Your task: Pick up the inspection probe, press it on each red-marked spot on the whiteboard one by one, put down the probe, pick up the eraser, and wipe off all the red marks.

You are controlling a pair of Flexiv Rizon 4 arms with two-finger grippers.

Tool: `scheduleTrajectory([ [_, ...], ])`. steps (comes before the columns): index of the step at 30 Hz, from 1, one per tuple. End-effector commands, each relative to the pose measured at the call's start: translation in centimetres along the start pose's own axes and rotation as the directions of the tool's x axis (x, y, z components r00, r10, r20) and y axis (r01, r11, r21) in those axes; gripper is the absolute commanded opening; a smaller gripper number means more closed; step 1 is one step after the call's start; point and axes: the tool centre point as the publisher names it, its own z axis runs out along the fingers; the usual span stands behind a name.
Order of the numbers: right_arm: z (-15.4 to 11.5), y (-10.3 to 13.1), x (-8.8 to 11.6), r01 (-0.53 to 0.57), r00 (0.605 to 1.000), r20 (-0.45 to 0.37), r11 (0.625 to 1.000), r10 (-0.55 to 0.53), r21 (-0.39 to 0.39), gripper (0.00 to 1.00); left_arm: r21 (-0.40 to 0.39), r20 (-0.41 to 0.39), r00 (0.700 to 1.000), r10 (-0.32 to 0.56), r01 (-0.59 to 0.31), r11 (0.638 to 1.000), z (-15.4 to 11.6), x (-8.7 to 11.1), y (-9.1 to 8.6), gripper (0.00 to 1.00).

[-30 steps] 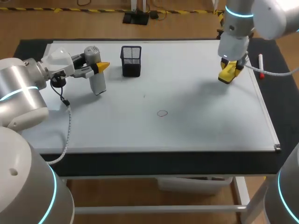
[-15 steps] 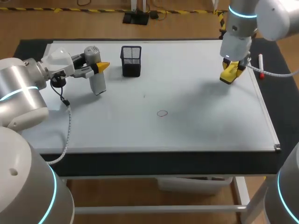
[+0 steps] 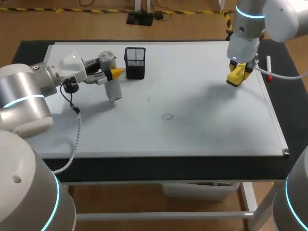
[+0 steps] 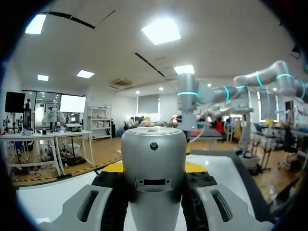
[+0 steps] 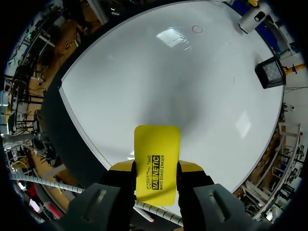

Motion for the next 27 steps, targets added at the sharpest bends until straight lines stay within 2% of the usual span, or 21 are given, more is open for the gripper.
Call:
scheduleTrajectory([
  [1, -0.1, -0.1, 0.0, 0.002, 1.000, -0.002, 1.000, -0.002, 0.002, 0.00, 0.010, -0.083, 0.996, -0.009, 0.010, 1.000, 0.9, 1.9, -0.1, 0.00],
  [7, -0.1, -0.1, 0.0, 0.002, 1.000, -0.002, 1.000, -0.002, 0.002, 0.00, 0.031, -0.192, 0.981, 0.000, 0.006, 1.000, 3.5, 5.7, -0.6, 0.00],
  [17, -0.1, -0.1, 0.0, 0.002, 1.000, -0.002, 1.000, -0.002, 0.002, 0.00, 0.020, -0.354, 0.935, 0.016, -0.009, 1.000, 8.9, 12.0, -0.6, 0.00],
  [23, -0.1, -0.1, 0.0, 0.002, 1.000, -0.002, 1.000, -0.002, 0.002, 0.00, 0.014, -0.400, 0.916, 0.011, -0.006, 1.000, 11.0, 14.1, 0.3, 0.00],
  [27, -0.1, -0.1, 0.0, 0.002, 1.000, -0.002, 1.000, -0.002, 0.002, 0.00, 0.009, -0.415, 0.910, 0.018, -0.016, 1.000, 11.7, 14.9, 0.9, 0.00],
])
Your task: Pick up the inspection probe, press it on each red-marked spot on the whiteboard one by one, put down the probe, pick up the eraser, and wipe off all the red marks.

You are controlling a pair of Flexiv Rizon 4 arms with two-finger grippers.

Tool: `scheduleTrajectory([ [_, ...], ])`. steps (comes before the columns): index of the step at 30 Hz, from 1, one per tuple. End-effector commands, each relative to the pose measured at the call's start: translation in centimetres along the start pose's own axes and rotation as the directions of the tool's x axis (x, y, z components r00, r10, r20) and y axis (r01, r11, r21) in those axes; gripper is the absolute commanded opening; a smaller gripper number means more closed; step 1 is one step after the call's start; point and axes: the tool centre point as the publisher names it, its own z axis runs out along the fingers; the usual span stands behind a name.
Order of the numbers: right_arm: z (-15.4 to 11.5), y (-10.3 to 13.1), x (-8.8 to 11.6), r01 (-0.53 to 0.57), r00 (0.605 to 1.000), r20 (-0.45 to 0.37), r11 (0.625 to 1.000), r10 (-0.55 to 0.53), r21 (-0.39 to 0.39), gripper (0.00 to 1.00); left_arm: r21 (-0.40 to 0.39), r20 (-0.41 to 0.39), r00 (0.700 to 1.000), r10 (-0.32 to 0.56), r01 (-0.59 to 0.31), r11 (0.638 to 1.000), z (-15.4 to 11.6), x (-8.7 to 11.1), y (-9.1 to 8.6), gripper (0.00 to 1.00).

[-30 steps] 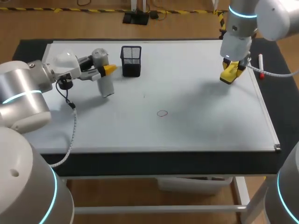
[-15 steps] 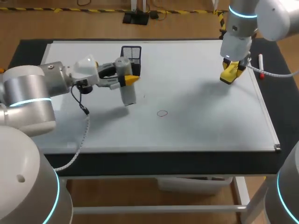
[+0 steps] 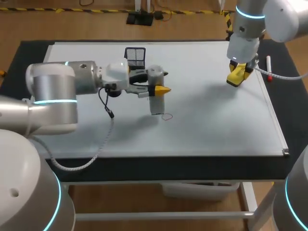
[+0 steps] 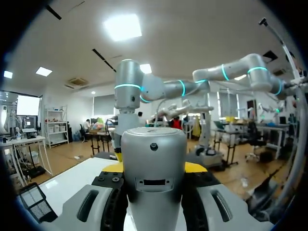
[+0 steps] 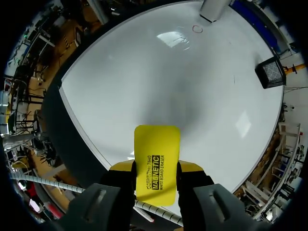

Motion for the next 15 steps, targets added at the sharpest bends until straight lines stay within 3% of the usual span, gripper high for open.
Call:
scheduleTrajectory([
  [1, -0.1, -0.1, 0.0, 0.002, 1.000, -0.003, 1.000, -0.002, 0.002, 0.00, 0.004, -0.022, 1.000, -0.009, 0.010, 1.000, 1.5, -0.3, 0.7, 0.00],
  [15, -0.1, -0.1, 0.0, 0.002, 1.000, -0.003, 1.000, -0.002, 0.002, 0.00, -0.003, -0.036, 0.999, -0.011, 0.011, 1.000, 2.9, 0.0, 2.1, 0.00],
])
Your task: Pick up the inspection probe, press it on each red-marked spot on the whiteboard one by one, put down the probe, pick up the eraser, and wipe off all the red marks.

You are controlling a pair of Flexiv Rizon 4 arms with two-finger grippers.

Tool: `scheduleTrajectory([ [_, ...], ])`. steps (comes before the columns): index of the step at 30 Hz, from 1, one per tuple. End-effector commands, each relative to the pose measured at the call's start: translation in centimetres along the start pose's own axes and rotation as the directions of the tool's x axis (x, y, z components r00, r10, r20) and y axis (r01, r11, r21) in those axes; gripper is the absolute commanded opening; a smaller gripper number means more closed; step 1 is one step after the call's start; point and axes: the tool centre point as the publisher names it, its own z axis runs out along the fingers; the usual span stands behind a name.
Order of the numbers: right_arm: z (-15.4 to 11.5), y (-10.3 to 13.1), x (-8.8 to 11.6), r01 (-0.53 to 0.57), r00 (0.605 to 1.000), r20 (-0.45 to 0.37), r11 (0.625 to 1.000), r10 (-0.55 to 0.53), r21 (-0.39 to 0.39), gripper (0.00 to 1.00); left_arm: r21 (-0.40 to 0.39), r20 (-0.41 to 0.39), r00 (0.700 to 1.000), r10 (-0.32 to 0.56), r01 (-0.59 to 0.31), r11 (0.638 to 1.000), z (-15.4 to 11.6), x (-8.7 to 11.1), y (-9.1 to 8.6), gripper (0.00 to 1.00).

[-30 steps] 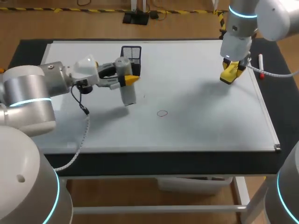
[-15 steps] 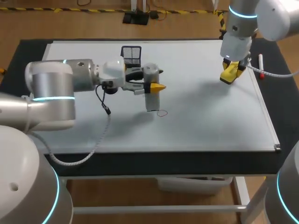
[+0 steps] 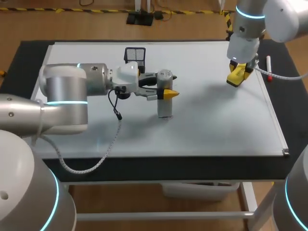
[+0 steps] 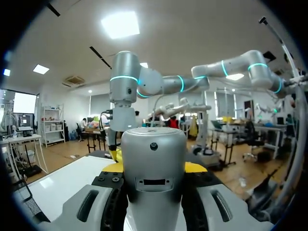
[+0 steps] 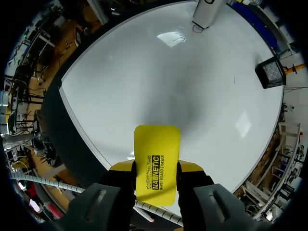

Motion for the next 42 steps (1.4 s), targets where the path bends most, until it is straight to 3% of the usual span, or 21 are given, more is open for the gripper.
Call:
scheduleTrajectory([
  [1, -0.1, -0.1, 0.0, 0.002, 1.000, -0.003, 1.000, -0.002, 0.002, 0.00, -0.005, -0.009, 1.000, 0.000, 0.000, 1.000, 0.5, 0.0, 0.4, 0.00],
  [21, -0.1, -0.1, 0.0, 0.002, 1.000, -0.003, 1.000, -0.002, 0.002, 0.00, -0.023, -0.012, 1.000, -0.009, 0.008, 1.000, 0.8, 0.1, 1.6, 0.00],
  [42, -0.1, -0.1, 0.0, 0.002, 1.000, -0.003, 1.000, -0.002, 0.002, 0.00, -0.018, -0.002, 1.000, -0.012, 0.012, 1.000, 0.2, 0.2, 1.6, 0.00],
])
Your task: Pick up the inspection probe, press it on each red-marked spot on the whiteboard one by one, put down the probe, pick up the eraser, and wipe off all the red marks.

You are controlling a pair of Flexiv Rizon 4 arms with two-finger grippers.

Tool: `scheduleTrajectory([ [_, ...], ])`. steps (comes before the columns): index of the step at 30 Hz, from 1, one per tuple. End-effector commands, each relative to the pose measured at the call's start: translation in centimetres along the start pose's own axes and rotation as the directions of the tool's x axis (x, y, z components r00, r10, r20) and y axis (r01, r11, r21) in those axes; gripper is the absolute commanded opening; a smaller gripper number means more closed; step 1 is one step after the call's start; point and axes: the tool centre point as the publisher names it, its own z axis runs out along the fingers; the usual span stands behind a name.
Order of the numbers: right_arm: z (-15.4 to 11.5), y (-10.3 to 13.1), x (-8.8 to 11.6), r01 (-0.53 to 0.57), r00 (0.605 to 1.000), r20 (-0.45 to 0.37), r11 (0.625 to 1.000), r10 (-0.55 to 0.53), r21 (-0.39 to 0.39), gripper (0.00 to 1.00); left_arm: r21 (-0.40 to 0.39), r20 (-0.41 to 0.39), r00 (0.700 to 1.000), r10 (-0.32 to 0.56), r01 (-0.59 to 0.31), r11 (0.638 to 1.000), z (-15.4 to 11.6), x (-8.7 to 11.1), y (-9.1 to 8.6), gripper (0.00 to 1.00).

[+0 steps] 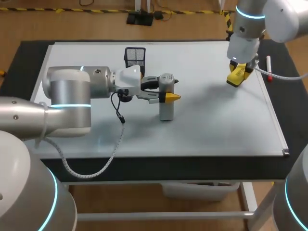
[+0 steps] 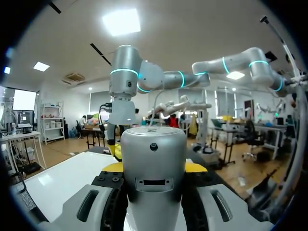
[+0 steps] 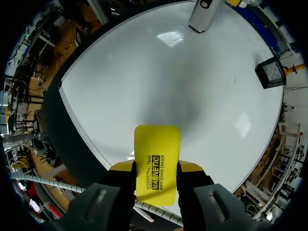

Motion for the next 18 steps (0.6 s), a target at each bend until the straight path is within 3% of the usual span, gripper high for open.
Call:
scheduleTrajectory([
  [1, -0.1, -0.1, 0.0, 0.002, 1.000, -0.004, 1.000, -0.002, 0.001, 0.00, 0.001, -0.001, 1.000, 0.000, 0.000, 1.000, -0.3, 0.1, 0.0, 0.00],
  [11, -0.1, -0.1, 0.0, 0.002, 1.000, -0.004, 1.000, -0.002, 0.001, 0.00, 0.004, 0.001, 1.000, 0.008, -0.008, 1.000, -0.6, 0.3, -0.4, 0.00],
  [18, -0.1, -0.1, 0.0, 0.002, 1.000, -0.004, 1.000, -0.002, 0.001, 0.00, 0.006, 0.008, 1.000, 0.029, -0.029, 1.000, -1.3, -0.1, -2.0, 0.00],
])
